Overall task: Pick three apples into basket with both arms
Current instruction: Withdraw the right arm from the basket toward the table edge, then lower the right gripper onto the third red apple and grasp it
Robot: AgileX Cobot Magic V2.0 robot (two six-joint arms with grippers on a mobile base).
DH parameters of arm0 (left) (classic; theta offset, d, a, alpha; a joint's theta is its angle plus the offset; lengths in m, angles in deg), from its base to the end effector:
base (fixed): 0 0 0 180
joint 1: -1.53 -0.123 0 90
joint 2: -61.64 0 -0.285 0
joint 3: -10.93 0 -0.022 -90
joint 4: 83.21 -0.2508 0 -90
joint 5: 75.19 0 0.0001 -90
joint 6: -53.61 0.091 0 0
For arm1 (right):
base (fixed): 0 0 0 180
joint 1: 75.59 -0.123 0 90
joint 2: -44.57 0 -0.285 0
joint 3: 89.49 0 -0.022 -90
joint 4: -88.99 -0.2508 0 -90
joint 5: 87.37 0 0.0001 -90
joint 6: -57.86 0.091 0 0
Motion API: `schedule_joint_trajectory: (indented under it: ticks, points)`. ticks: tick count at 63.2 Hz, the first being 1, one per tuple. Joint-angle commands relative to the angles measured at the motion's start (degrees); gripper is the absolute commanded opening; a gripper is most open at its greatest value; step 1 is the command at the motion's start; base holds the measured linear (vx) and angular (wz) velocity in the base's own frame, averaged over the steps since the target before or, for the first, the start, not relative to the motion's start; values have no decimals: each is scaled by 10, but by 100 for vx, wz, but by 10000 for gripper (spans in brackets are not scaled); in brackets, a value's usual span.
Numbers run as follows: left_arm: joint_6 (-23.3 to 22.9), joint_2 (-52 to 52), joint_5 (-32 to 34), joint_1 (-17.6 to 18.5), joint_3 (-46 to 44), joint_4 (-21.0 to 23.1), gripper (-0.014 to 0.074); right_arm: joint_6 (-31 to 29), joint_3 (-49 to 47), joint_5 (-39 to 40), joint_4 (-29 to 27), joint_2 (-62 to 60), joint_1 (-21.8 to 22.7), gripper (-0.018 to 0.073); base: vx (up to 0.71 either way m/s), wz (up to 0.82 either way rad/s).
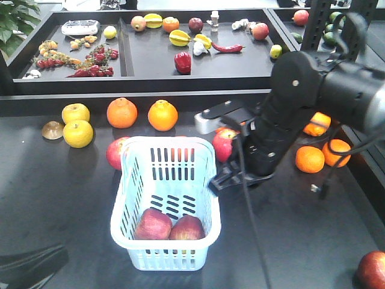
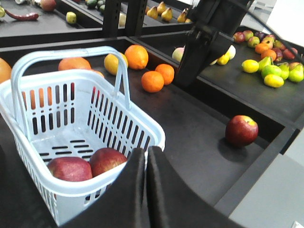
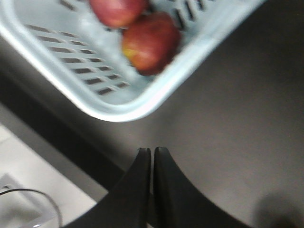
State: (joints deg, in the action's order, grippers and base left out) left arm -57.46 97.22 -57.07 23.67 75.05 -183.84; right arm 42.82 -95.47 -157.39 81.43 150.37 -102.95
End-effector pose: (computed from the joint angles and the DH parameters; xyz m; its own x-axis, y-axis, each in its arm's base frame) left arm 0.0855 -0.0647 0.2485 -0.3167 -0.0478 -0.9473 0.5889 0.7730 -0.2359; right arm 0.3008 0.1683 0.2873 -0.7507 -0.6292 -0.2012 -0.6528 0.7532 0.0802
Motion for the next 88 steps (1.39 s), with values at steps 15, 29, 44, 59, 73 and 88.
schedule_joint_trajectory:
  ticks: [15,29,44,59,73,88]
  points:
    - [-4,1,-8,2,7,-11,-6,73,143,47,105,-121,99,-9,0,0]
    - [-5,1,-8,2,7,-11,-6,55,238,88,101,-212,311,-9,0,0]
    - [-5,1,-8,2,7,-11,-6,-6,242,88,-14,-207,475,17,0,0]
    - [-9,1,-6,2,7,-11,-6,-45,242,57,-53,-132,489,324,0,0]
    - [-9,1,-6,2,7,-11,-6,10,242,85,38,-79,489,666,0,0]
    - [-9,1,-6,2,7,-11,-6,13,242,110,47,-41,489,711,0,0]
